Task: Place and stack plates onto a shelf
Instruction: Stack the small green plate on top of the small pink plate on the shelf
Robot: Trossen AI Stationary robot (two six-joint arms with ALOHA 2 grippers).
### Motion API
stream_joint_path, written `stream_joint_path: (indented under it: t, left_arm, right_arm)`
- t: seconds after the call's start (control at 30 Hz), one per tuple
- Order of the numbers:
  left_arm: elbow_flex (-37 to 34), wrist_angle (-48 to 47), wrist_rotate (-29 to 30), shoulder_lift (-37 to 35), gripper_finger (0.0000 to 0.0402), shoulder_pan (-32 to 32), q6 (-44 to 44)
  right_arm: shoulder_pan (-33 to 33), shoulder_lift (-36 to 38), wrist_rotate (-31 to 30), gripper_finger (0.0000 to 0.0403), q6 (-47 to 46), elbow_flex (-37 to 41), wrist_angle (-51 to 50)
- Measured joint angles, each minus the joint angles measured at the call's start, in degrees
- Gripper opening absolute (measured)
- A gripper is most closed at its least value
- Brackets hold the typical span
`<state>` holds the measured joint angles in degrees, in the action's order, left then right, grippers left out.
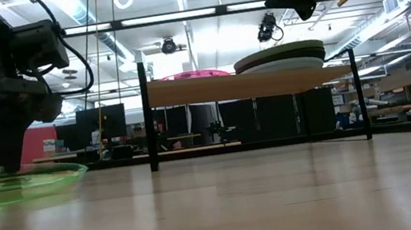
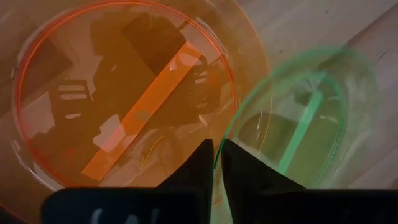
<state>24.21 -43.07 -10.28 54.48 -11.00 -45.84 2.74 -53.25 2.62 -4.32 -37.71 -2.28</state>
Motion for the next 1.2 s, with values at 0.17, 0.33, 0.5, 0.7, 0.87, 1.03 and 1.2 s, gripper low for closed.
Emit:
stream_joint_path:
  t: [0.17, 0.33, 0.5, 0.7, 0.87, 1.03, 1.2]
  left_arm:
    - [0.0, 0.0, 0.0, 0.0, 0.0008, 0.0, 0.0]
    - [0.0, 0.1, -0.1, 0.0, 0.0006, 0.0, 0.0]
    - [0.0, 1.9, -2.7, 0.0, 0.0006, 0.0, 0.0]
    - [0.0, 9.8, -5.8, 0.0, 0.0005, 0.0, 0.0]
    - [0.0, 20.8, -6.1, 0.0, 0.0005, 0.0, -1.4]
    - [0.0, 33.0, -6.0, 0.0, 0.0005, 0.0, -2.2]
    - [0.0, 44.3, -5.9, 0.0, 0.0004, 0.0, -3.5]
  right_arm:
    - [0.0, 0.0, 0.0, 0.0144, 0.0, 0.0, 0.0]
    - [0.0, 0.0, 0.0, 0.0144, 0.0, 0.0, 0.0]
    - [0.0, 0.0, 0.0, 0.0144, 0.0, 0.0, 0.0]
    - [0.0, 0.0, 0.0, 0.0144, -0.4, 0.0, 0.0]
    - [0.0, 0.0, 0.0, 0.0144, -3.6, 0.0, -0.1]
    - [0.0, 0.0, 0.0, 0.0144, -4.7, 0.0, 0.0]
    - [0.0, 0.0, -0.1, 0.0144, -4.8, 0.0, 0.1]
